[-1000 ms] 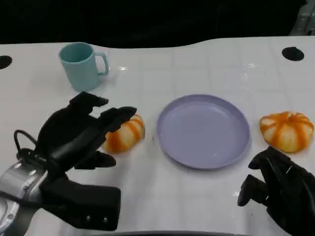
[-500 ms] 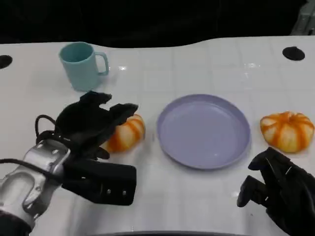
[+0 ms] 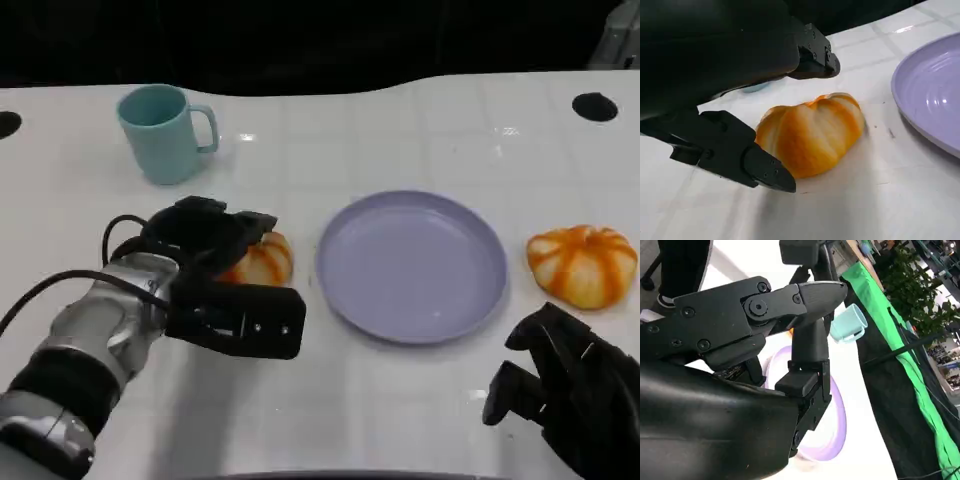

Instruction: Grasp the bread from the table and place it into the plate.

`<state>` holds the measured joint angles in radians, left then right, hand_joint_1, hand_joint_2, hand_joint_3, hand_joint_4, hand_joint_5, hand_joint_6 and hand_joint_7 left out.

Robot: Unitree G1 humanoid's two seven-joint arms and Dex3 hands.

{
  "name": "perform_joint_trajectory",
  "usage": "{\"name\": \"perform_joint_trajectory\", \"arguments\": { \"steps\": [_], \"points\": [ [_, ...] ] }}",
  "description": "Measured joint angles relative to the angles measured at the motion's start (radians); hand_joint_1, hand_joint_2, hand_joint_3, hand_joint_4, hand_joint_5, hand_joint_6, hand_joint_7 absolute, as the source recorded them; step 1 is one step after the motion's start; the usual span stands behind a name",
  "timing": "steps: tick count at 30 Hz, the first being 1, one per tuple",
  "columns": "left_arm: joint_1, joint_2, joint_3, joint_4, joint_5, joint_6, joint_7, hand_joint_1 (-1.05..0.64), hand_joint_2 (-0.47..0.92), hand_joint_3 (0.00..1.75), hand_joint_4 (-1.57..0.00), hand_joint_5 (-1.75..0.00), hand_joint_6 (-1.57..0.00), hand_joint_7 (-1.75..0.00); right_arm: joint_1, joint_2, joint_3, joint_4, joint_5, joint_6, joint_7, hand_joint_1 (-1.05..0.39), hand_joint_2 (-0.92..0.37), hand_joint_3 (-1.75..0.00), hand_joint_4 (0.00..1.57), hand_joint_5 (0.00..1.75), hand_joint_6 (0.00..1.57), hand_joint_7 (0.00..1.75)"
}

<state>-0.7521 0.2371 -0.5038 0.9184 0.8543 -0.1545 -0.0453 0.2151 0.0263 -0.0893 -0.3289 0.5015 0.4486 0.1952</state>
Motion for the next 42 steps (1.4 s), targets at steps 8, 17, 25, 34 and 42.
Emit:
{"name": "perform_joint_trajectory", "arguments": {
  "steps": [8, 17, 25, 34, 42],
  "points": [
    [-0.09, -0.053, -0.038, 0.206, -0.023, -0.004, 0.04, -0.24, 0.8, 0.02, -0.02, -0.15, -0.16, 0.0, 0.009, 0.001, 0.0, -0.004, 0.008, 0.002, 0.0, -0.61, -0.92, -0.13, 0.74, 1.72, 0.64, 1.53],
    [-0.137, -0.091, -0.036, 0.34, -0.085, -0.022, 0.058, -0.21, 0.92, 0.22, -0.63, -0.17, -0.56, -0.06, 0.017, -0.002, 0.001, -0.02, 0.008, 0.003, 0.0, -0.61, -0.92, -0.16, 0.73, 1.72, 0.63, 1.54],
    [-0.134, -0.1, -0.019, 0.368, -0.118, -0.052, 0.22, -0.19, 0.92, 0.31, -0.71, -1.7, -0.66, -1.49, 0.022, -0.002, 0.0, -0.03, 0.012, 0.017, 0.0, -0.6, -0.92, -0.13, 0.74, 1.7, 0.65, 1.5],
    [-0.127, -0.1, -0.038, 0.389, -0.118, -0.067, 0.316, -0.19, 0.91, 0.34, -0.79, -1.75, -0.59, -1.72, 0.027, -0.002, -0.008, -0.034, 0.014, 0.02, 0.0, -0.6, -0.92, -0.12, 0.74, 1.7, 0.66, 1.48],
    [-0.127, -0.092, -0.009, 0.384, -0.134, -0.087, 0.451, -0.13, 0.82, 0.35, -0.86, -1.75, -0.59, -1.75, 0.027, -0.003, -0.009, -0.033, 0.015, 0.02, 0.002, -0.59, -0.92, -0.13, 0.73, 1.7, 0.66, 1.48]
  ]
}}
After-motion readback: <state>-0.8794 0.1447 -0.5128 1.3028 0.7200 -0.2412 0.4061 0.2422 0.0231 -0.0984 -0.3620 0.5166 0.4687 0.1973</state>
